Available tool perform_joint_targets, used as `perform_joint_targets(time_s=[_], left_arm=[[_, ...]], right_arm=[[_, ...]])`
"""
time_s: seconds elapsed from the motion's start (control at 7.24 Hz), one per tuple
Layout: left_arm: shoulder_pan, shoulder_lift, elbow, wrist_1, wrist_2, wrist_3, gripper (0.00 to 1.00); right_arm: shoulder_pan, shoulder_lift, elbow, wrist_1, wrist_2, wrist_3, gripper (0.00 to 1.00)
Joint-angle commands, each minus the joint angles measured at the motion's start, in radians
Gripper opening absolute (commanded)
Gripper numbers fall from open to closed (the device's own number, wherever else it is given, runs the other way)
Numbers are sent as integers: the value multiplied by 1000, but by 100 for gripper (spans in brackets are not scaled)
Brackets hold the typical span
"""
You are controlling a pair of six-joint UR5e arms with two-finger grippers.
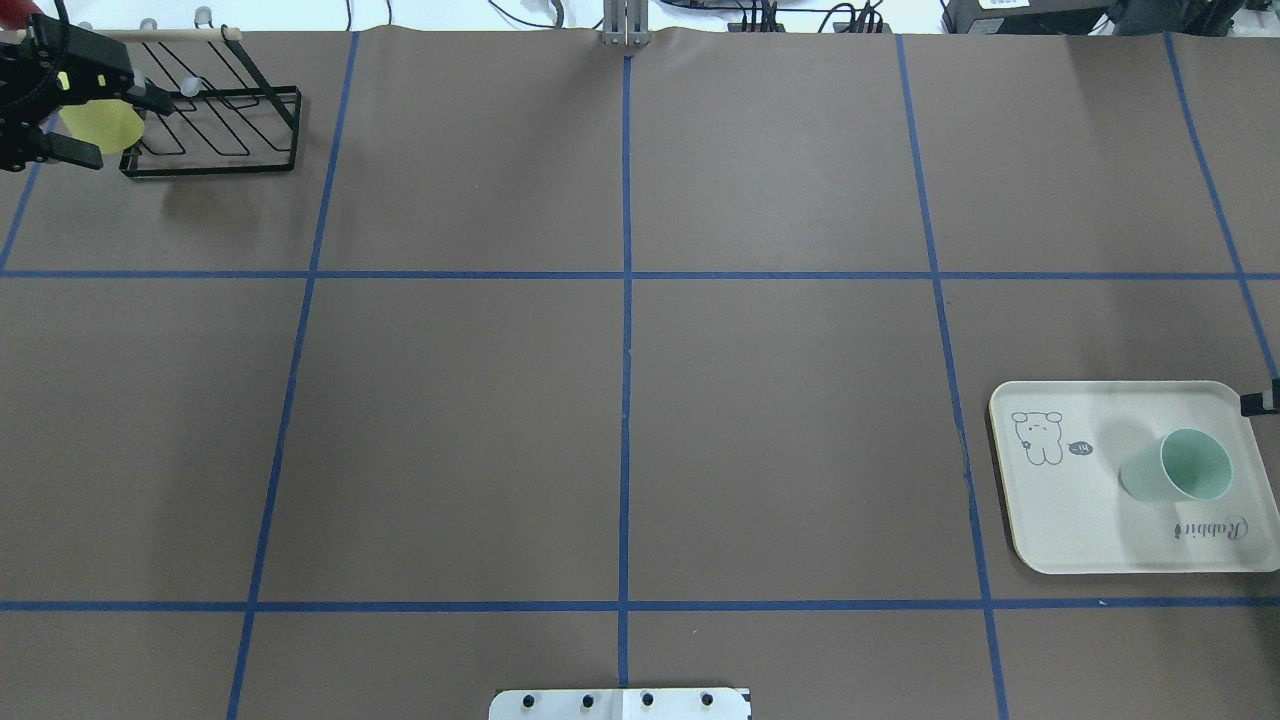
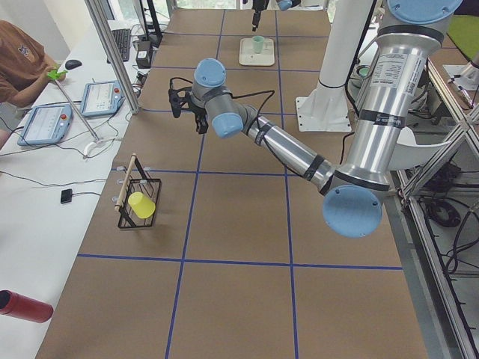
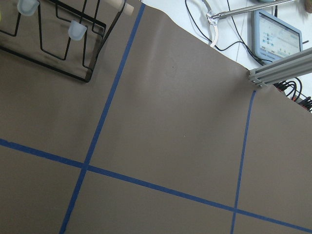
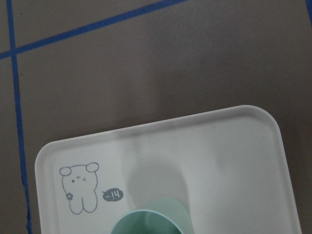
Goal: Left arm grabs green cup and hands to right arm on tray
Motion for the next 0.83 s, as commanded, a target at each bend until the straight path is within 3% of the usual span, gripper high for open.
perform_joint_targets(time_s=[0.0,0.41,0.69], left_arm=[[-55,29,-17,159,55,309,100],[-130,239,-8,210,119,841,100],[-167,273,-9,434,77,1037,100]], right_arm=[[81,21,-7,-66,7,-112,99],[224,170,2,-432,12,-455,99],[287,219,2,-597,12,-638,99]])
